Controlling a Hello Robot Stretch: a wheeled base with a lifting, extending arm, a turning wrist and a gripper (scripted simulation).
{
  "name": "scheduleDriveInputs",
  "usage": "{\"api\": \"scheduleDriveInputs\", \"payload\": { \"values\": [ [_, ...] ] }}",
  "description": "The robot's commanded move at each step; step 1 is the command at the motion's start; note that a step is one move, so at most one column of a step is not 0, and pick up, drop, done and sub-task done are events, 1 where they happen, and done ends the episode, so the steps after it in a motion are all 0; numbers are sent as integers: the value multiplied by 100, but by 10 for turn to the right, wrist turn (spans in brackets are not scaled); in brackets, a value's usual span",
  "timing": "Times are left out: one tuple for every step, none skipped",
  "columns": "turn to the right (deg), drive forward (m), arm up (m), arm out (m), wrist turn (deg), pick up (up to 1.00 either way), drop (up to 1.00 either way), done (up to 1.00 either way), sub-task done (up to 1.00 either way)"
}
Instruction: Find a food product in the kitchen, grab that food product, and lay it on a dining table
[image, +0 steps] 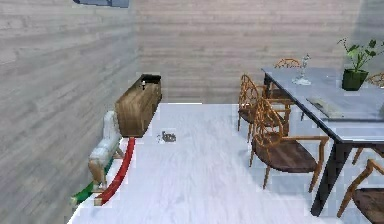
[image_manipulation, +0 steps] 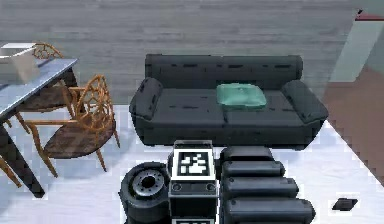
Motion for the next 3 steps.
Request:
{"api": "scheduleDriveInputs", "payload": {
  "values": [
    [0, 100, 0, 0, 0, 0, 0, 0, 0],
    [0, 95, 0, 0, 0, 0, 0, 0, 0],
    [450, 0, 0, 0, 0, 0, 0, 0, 0]
  ]
}}
